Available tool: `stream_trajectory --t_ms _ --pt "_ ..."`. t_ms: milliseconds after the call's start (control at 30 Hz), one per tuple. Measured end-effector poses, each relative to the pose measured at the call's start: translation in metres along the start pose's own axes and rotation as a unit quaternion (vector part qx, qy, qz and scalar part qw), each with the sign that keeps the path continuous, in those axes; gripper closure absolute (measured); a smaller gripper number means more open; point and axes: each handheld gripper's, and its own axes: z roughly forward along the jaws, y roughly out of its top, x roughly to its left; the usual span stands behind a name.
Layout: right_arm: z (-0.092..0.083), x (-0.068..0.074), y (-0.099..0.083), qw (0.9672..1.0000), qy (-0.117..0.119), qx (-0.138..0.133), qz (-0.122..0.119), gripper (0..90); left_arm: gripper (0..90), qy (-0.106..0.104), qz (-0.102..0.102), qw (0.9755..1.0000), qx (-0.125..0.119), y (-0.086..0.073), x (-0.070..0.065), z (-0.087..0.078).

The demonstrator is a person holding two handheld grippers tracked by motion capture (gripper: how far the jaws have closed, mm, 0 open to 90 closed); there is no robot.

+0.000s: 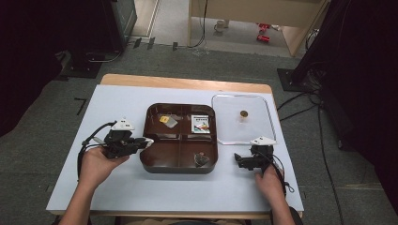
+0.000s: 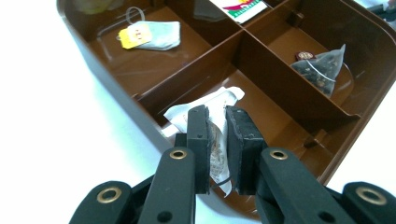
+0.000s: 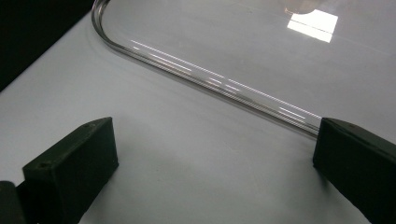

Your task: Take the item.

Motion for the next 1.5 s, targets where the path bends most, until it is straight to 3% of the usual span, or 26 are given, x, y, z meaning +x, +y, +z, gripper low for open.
stream_trajectory --t_ms 233,533,933,1133,1500 --pt "0.0 0.0 0.0 1.0 0.001 0.0 0.0 0.0 81.0 0.015 -0.021 0.9996 -0.014 -0.006 0.013 -0.011" --pt "0.0 0.0 0.0 1.0 0.001 0.0 0.0 0.0 81.0 0.037 -0.043 0.9983 -0.014 -0.014 0.031 -0.017" --pt "0.0 0.0 0.0 1.0 0.0 0.0 0.0 0.0 80.9 0.058 -0.055 0.9968 0.007 -0.019 0.056 0.004" --pt "0.0 0.0 0.0 1.0 0.0 0.0 0.001 0.0 80.7 0.057 -0.057 0.9964 0.023 -0.02 0.066 0.018" --pt "0.0 0.0 0.0 1.0 -0.002 -0.003 -0.003 0.0 80.5 0.073 -0.07 0.9941 0.039 -0.024 0.082 0.025"
